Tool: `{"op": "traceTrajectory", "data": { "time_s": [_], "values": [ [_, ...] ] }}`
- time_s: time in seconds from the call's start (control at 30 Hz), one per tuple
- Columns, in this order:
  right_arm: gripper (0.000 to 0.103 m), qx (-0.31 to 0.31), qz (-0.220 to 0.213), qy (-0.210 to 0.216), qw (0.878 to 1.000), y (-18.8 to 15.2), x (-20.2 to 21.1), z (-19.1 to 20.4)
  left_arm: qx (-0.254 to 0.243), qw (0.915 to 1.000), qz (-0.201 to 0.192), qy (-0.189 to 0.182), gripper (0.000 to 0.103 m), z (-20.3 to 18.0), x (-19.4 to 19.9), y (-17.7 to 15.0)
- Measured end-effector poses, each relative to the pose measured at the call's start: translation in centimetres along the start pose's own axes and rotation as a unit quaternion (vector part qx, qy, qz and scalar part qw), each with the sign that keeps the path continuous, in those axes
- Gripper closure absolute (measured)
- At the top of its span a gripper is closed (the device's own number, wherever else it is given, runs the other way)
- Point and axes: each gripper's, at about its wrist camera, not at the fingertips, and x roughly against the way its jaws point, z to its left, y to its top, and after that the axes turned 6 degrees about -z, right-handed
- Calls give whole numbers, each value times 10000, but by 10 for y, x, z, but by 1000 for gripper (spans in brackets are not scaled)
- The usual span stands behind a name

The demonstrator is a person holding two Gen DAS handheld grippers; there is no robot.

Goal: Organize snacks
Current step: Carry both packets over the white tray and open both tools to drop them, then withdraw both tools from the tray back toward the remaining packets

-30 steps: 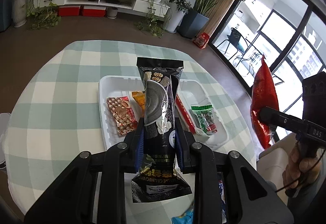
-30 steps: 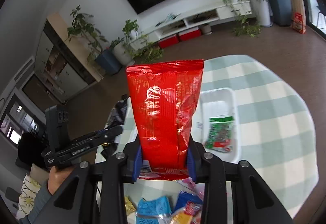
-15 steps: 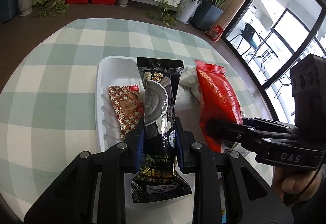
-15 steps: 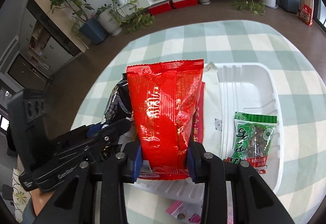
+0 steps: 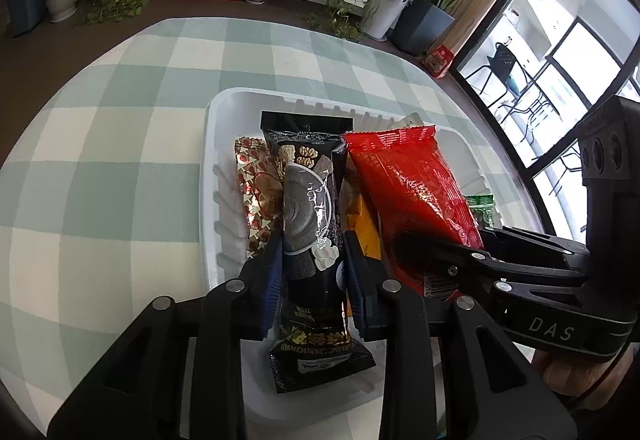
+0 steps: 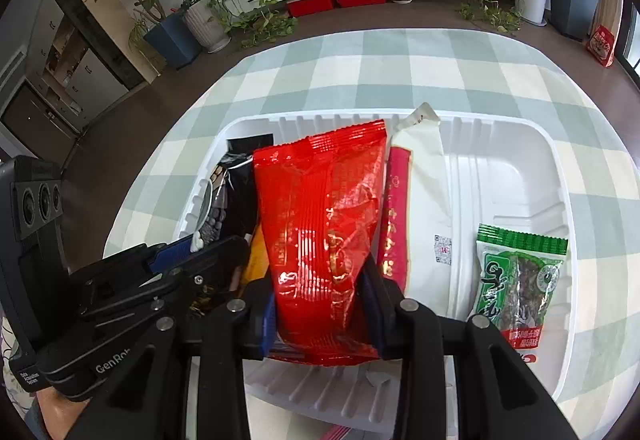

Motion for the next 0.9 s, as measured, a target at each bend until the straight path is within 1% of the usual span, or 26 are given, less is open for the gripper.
{"op": "traceTrajectory", "data": {
  "time_s": [0.17, 0.23, 0.27, 0.33, 0.47, 0.53, 0.6, 0.7, 0.73, 0.83, 0.9],
  "values": [
    [64, 26, -4, -35, 10000, 2, -3, 1, 2, 10000, -25, 6, 75, 1, -1, 0],
    [62, 53, -7, 0, 10000, 1, -5, 2, 24, 10000, -52, 26, 71, 1, 1, -1],
    [61, 66, -8, 3, 10000, 0, -5, 3, 36, 9999, -77, 76, 67, 2, 3, -1],
    [61, 35, -33, 21, 10000, 0, -5, 1, 80, 9999, -127, 18, 66, 4, 6, -2],
    [59, -27, -85, 42, 10000, 0, -2, 0, 95, 9997, -211, 52, 63, 3, 10, -1],
    [57, -61, -137, 50, 9999, 0, 1, -2, 112, 9995, -273, 62, 59, 3, 14, -1],
    [51, -110, -193, 45, 9997, 0, 5, -4, 143, 9993, -338, 84, 51, 5, 18, 0],
    [44, -140, -272, 69, 9995, 1, 11, -5, 160, 9991, -380, 43, 48, 5, 24, 0],
    [43, -134, -294, 66, 9995, 1, 13, -5, 155, 9990, -410, 44, 47, 5, 27, 0],
    [40, -88, -393, 113, 9991, 2, 21, -2, 183, 9985, -509, 45, 41, 5, 36, 1],
    [35, -30, -498, 140, 9987, 4, 29, 1, 185, 9981, -592, 36, 32, 4, 44, 2]
  ]
}}
